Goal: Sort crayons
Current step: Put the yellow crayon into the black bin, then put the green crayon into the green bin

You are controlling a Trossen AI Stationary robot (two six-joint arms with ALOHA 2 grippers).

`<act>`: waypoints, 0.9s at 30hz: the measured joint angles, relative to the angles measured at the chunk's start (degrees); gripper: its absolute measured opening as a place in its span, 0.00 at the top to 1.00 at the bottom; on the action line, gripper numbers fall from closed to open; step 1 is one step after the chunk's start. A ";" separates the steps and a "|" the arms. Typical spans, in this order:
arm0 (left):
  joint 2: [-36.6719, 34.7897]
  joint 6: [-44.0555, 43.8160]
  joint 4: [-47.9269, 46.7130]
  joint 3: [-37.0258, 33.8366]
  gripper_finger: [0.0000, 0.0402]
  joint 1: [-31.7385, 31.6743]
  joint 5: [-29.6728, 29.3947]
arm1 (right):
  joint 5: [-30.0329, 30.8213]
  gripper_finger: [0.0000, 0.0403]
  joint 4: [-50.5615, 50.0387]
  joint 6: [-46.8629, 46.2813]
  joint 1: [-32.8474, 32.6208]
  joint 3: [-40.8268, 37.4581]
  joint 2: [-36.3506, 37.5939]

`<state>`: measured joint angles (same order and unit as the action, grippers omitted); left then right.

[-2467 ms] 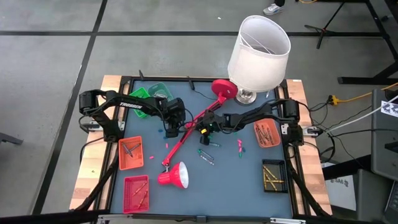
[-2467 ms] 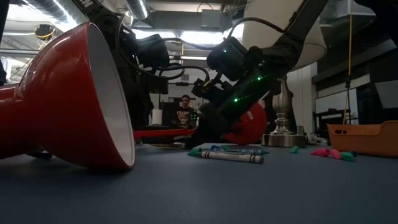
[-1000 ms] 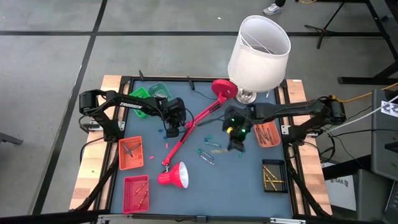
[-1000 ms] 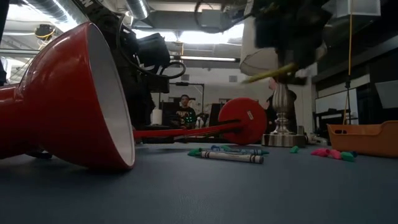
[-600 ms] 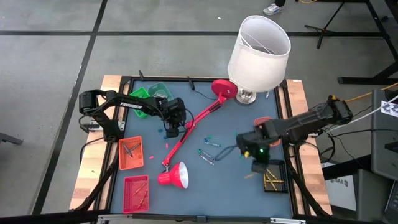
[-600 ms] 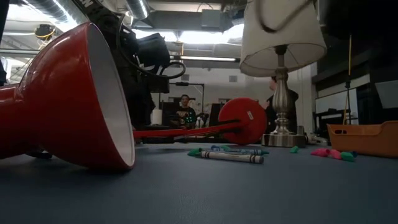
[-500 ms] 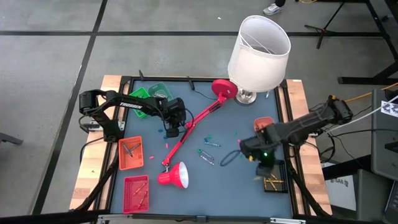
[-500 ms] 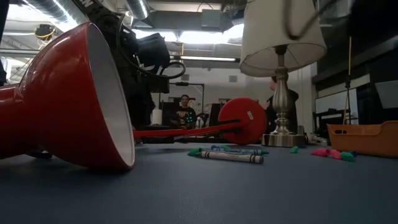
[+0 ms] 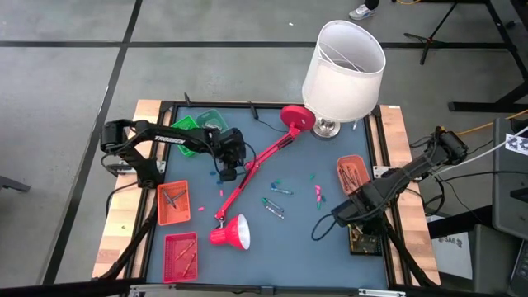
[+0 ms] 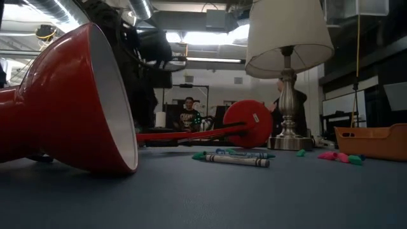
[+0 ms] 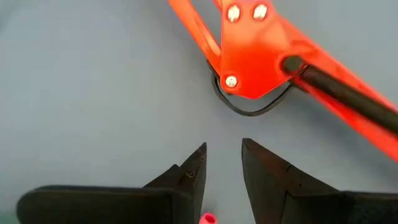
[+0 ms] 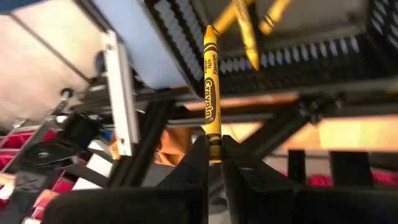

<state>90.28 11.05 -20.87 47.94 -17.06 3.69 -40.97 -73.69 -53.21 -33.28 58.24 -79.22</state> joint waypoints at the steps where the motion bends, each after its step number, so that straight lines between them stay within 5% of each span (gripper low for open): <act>1: -1.01 -0.03 -0.34 0.00 0.79 0.00 -0.04 | 0.13 0.95 -0.98 -0.62 -0.57 0.00 0.00; 14: -17.01 -5.39 -0.90 0.00 0.79 2.86 0.49 | 16.86 0.95 -1.73 -5.02 -3.45 0.00 -0.02; 27: -20.70 -9.51 -0.70 0.00 0.79 14.61 5.57 | 17.49 0.65 -2.26 -6.68 -3.45 0.00 -0.02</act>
<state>69.58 1.54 -21.57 47.94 -2.45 9.26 -23.48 -75.94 -59.89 -36.73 58.24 -79.24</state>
